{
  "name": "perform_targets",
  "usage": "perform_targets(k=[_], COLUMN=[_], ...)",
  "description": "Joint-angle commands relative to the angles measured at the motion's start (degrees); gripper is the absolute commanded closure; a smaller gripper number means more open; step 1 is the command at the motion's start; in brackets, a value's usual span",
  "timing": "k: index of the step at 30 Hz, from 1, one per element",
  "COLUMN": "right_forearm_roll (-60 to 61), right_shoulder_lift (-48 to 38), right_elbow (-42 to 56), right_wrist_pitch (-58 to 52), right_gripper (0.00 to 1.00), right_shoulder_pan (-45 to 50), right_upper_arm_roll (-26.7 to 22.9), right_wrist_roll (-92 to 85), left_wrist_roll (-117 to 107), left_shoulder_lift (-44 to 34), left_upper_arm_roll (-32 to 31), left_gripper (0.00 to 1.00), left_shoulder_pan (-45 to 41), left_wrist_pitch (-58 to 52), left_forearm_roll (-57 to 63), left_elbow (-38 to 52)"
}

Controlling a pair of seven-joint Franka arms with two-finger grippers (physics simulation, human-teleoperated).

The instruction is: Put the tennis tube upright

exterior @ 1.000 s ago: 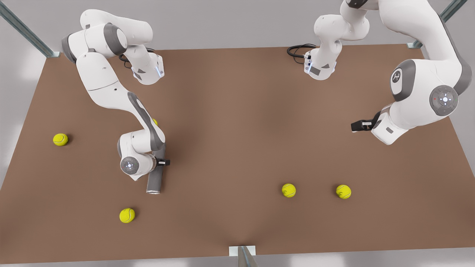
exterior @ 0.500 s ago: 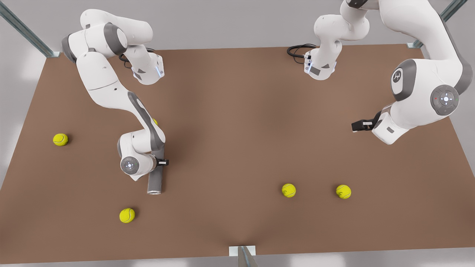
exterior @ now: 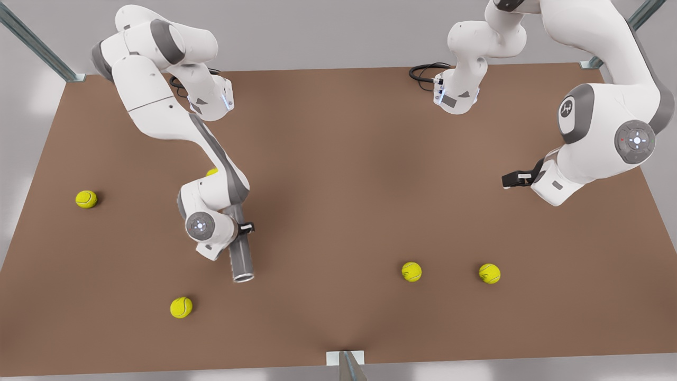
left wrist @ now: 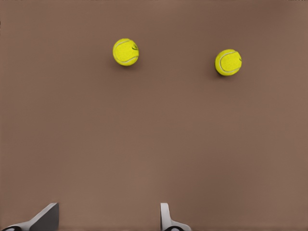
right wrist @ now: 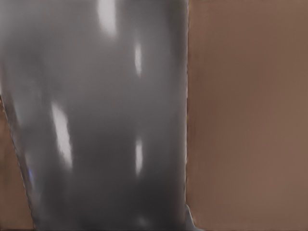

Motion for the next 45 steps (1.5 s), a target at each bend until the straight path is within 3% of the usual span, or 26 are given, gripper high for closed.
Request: perform_targets(k=[1, 4, 21, 27, 30, 32, 37, 38, 41, 45], right_forearm_roll=[-0.8, -5.3, -17.4, -20.2, -20.2, -19.9, -19.9, -19.9, -19.9, -19.9], right_shoulder_lift=[0.0, 0.0, 4.9, 13.3, 21.0, 25.0, 30.9, 31.7, 32.5, 32.5], right_elbow=[0.2, 2.2, 15.5, 29.9, 42.6, 48.4, 53.6, 53.7, 53.9, 53.9], right_wrist_pitch=[0.0, -0.1, -2.7, -7.3, -11.4, -12.0, -11.5, -11.2, -10.7, -10.5], right_gripper=[0.28, 0.28, 0.28, 0.29, 0.3, 0.3, 0.29, 0.28, 0.02, 0.0], right_shoulder_pan=[0.0, 0.1, 16.7, 20.9, 26.1, 29.3, 34.0, 34.5, 35.1, 35.9], right_upper_arm_roll=[0.5, 4.4, 4.2, 4.1, 3.8, 1.2, -0.7, -0.7, -0.9, -2.1], right_wrist_roll=[0.0, -3.3, -25.5, -34.5, -36.8, -39.9, -40.9, -40.8, -40.7, -40.7], left_wrist_roll=[0.0, 0.0, -0.1, -0.1, -0.1, -0.1, -0.1, -0.1, -0.1, -0.1], left_shoulder_lift=[0.0, 0.0, 0.2, 0.2, 0.3, 0.3, 1.1, 1.1, 1.4, 1.5], left_upper_arm_roll=[0.0, 0.0, 0.0, 0.0, 0.0, 0.0, 0.0, 0.0, 0.0, 0.0], left_gripper=[0.0, 0.0, 0.0, 0.0, 0.0, 0.0, 0.0, 0.0, 0.0, 0.0], left_shoulder_pan=[0.0, 0.1, 0.1, 0.1, 0.1, 0.1, 0.1, 0.1, 0.1, 0.1], left_wrist_pitch=[0.0, 0.1, 0.1, 0.1, 0.1, 0.1, 0.2, 0.2, 0.4, 0.4], left_forearm_roll=[0.0, 0.0, -0.1, -0.1, -0.1, -0.1, -0.2, -0.2, -0.2, -0.2], left_elbow=[0.0, 0.0, 0.0, 0.0, -0.1, -0.2, -0.2, -0.2, -0.2, -0.2])
